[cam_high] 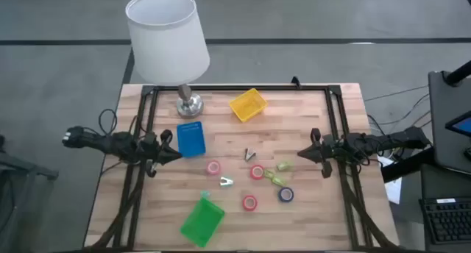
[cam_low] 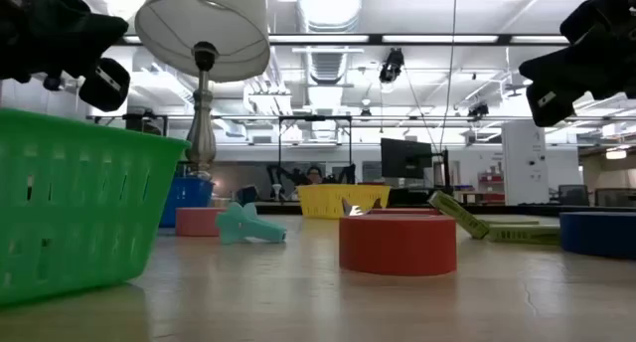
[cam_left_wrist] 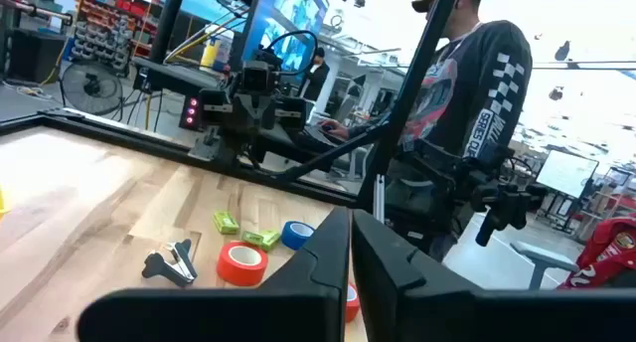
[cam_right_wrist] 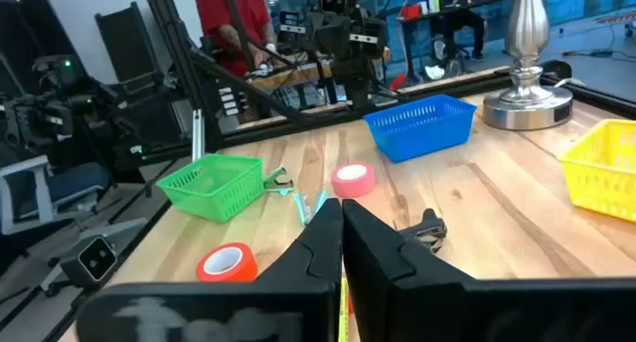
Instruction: Pick and place Stapler, Stapler remover, tape
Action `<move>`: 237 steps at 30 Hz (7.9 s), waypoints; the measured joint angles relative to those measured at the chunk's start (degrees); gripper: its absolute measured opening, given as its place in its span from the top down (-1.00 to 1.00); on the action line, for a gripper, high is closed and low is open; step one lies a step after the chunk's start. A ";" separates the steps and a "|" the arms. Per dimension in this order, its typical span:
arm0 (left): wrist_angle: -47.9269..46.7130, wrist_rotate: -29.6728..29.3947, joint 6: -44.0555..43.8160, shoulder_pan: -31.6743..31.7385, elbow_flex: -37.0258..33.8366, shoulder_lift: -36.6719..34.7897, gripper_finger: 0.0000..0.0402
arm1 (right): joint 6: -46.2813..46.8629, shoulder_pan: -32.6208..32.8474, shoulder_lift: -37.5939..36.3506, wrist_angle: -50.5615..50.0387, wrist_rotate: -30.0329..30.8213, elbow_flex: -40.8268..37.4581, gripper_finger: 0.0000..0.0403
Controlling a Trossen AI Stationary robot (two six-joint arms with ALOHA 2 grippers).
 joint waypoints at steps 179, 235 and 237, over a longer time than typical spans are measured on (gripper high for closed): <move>24.55 -25.07 -44.41 0.11 9.29 28.49 0.86 | 47.48 2.73 79.14 -40.39 3.08 55.73 0.80; 24.02 -24.80 -46.99 0.09 9.00 28.74 0.86 | 2.02 -46.61 134.69 -78.83 -6.83 127.01 0.76; 24.00 -24.80 -46.99 0.09 8.92 28.74 0.86 | 2.08 -46.61 134.69 -78.81 -5.37 126.94 0.72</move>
